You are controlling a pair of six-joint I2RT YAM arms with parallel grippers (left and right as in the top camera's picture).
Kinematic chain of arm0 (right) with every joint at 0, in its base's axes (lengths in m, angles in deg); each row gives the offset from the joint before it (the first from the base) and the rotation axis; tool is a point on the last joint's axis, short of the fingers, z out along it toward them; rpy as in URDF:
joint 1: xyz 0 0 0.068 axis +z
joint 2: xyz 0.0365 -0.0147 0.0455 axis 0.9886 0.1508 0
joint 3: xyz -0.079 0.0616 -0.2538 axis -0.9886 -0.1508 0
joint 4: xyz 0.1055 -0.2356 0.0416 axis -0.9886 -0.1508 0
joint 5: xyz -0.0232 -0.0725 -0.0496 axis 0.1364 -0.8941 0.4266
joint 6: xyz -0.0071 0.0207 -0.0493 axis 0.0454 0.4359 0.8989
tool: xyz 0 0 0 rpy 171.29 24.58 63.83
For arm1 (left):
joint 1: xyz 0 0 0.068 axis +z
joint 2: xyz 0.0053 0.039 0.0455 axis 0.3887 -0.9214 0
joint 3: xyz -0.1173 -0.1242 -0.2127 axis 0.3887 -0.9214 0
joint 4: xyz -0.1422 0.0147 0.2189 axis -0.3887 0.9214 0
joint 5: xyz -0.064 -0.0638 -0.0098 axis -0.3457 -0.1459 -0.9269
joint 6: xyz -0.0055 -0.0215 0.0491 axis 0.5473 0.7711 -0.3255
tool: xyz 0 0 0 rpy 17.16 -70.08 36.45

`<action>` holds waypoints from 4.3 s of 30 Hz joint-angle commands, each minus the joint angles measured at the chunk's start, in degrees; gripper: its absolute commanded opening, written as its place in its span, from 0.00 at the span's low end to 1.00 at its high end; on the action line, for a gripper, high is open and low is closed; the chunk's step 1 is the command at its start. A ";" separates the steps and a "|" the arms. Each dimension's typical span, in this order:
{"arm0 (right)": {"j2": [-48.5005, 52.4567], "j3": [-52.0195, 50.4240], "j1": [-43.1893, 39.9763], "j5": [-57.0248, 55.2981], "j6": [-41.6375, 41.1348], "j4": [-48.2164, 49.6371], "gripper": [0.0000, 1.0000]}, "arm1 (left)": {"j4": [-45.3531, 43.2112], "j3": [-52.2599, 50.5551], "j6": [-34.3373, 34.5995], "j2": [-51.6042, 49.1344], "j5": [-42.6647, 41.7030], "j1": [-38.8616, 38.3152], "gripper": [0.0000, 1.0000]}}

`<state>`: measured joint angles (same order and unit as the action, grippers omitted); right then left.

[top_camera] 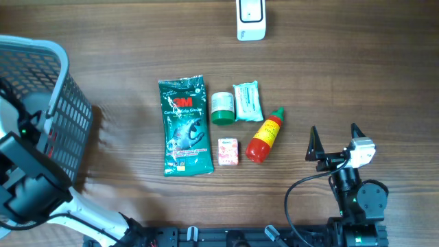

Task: Scan the item barcode
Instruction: 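Reach into the basket and grasp the red Nescafe stick with the left gripper, then lift the Nescafe stick out of the basket and carry it right, then lay the Nescafe stick right of the sriracha and open the left gripper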

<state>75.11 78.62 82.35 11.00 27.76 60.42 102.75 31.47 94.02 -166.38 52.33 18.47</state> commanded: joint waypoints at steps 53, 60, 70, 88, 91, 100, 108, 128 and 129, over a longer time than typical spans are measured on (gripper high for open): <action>-0.11 -0.04 -0.13 -0.61 0.59 0.13 1.00 | 11.28 15.69 -32.06 32.87 -34.84 -4.87 0.04; -0.11 -0.04 -0.13 -0.61 0.59 0.13 1.00 | 10.62 15.61 -47.80 34.01 -33.46 -37.35 0.04; -0.11 -0.04 -0.13 -0.61 0.59 0.13 1.00 | -4.02 15.61 -61.59 16.09 -30.08 -70.27 0.04; -0.11 -0.04 -0.13 -0.63 0.59 0.13 1.00 | -23.21 15.61 -64.74 -11.69 -30.03 -92.04 0.04; -0.11 -0.04 -0.13 -0.61 0.59 0.13 1.00 | -22.99 15.61 -64.74 -11.93 -29.42 -92.00 0.08; -0.11 -0.04 -0.13 -0.61 0.59 0.13 0.99 | -19.82 15.63 -64.83 -9.75 -28.13 -89.35 0.36; -0.11 -0.04 -0.13 -0.61 0.59 0.13 1.00 | -18.29 15.63 -72.39 2.62 -14.14 -87.23 0.36; -0.11 -0.04 -0.13 -0.63 0.59 0.13 1.00 | 45.70 14.99 -61.05 24.33 -0.63 -73.96 1.00; -0.11 -0.04 -0.13 -0.61 0.57 0.13 1.00 | 45.70 14.58 -61.05 24.52 -0.37 -73.96 1.00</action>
<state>75.16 78.62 82.26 10.97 27.76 60.44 147.84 47.03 28.47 -142.95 48.90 -55.69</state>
